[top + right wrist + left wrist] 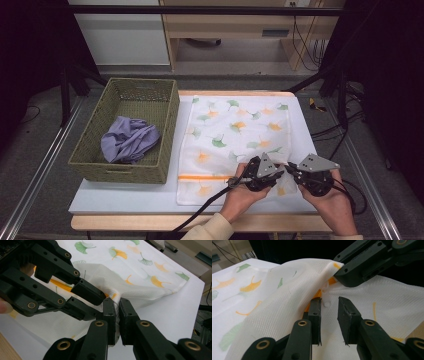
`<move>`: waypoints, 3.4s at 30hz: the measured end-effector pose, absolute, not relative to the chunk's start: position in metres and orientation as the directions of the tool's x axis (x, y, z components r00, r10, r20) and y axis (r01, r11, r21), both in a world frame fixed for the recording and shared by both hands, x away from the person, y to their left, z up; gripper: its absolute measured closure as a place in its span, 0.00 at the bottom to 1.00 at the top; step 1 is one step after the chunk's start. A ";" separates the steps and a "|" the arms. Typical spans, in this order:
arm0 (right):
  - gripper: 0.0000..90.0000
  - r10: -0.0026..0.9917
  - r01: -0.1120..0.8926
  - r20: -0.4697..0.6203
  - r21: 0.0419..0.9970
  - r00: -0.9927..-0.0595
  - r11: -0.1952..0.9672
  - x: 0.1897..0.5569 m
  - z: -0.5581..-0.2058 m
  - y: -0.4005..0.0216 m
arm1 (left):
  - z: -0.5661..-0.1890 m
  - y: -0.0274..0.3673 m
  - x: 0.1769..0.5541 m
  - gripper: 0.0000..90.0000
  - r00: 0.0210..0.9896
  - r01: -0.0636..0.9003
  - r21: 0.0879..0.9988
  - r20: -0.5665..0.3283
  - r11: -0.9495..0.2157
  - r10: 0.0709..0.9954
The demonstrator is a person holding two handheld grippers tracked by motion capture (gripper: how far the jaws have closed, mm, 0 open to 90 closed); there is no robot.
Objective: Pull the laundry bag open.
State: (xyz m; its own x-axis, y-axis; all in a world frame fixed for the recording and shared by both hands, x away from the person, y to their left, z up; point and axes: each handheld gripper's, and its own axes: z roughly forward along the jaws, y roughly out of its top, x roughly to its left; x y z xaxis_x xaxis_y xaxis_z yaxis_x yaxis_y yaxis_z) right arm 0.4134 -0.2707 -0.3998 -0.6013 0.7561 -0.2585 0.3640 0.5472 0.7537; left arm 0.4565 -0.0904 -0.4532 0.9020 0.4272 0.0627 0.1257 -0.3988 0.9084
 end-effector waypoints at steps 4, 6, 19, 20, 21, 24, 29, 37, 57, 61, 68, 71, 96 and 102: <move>0.94 0.755 0.364 -0.254 0.755 -0.605 0.546 0.414 -0.400 -0.271 | -0.454 -0.091 0.460 0.81 0.900 0.127 0.909 0.063 -0.398 0.432; 0.94 0.754 0.365 -0.253 0.754 -0.606 0.546 0.414 -0.400 -0.271 | -0.454 -0.092 0.461 0.82 0.900 0.134 0.911 0.052 -0.390 0.432; 0.94 0.754 0.368 -0.241 0.757 -0.611 0.540 0.414 -0.401 -0.271 | -0.456 -0.099 0.461 0.81 0.888 0.108 0.917 0.085 -0.384 0.452; 0.94 0.756 0.370 -0.239 0.757 -0.610 0.538 0.414 -0.401 -0.271 | -0.456 -0.099 0.461 0.81 0.887 0.105 0.918 0.087 -0.382 0.453; 0.94 0.755 0.368 -0.241 0.758 -0.610 0.539 0.414 -0.401 -0.271 | -0.456 -0.099 0.461 0.81 0.887 0.105 0.919 0.086 -0.379 0.453; 0.94 0.757 0.370 -0.236 0.760 -0.609 0.534 0.414 -0.401 -0.272 | -0.457 -0.099 0.461 0.83 0.886 0.105 0.921 0.085 -0.376 0.455; 0.94 0.757 0.370 -0.235 0.760 -0.609 0.534 0.415 -0.401 -0.272 | -0.457 -0.099 0.462 0.89 0.879 0.125 0.923 0.068 -0.365 0.472; 0.94 0.766 0.378 -0.225 0.765 -0.602 0.522 0.414 -0.401 -0.274 | -0.457 -0.098 0.462 0.92 0.876 0.139 0.925 0.052 -0.354 0.479; 0.94 0.777 0.380 -0.184 0.789 -0.602 0.482 0.415 -0.401 -0.277 | -0.458 -0.101 0.462 0.86 0.877 0.128 0.930 0.056 -0.345 0.477; 0.94 0.778 0.385 -0.176 0.790 -0.603 0.477 0.416 -0.403 -0.278 | -0.459 -0.103 0.462 0.91 0.868 0.137 0.932 0.049 -0.334 0.494; 0.94 0.778 0.385 -0.182 0.787 -0.601 0.481 0.416 -0.403 -0.278 | -0.458 -0.102 0.461 0.93 0.861 0.154 0.931 0.038 -0.331 0.507; 0.94 0.783 0.388 -0.175 0.791 -0.597 0.473 0.416 -0.403 -0.278 | -0.457 -0.101 0.460 0.93 0.861 0.162 0.929 0.031 -0.331 0.507; 0.95 0.785 0.390 -0.162 0.797 -0.599 0.462 0.416 -0.402 -0.279 | -0.457 -0.102 0.459 0.92 0.853 0.167 0.935 0.023 -0.314 0.521; 0.95 0.785 0.386 -0.173 0.795 -0.595 0.468 0.416 -0.402 -0.277 | -0.456 -0.102 0.458 0.93 0.846 0.184 0.928 0.019 -0.324 0.534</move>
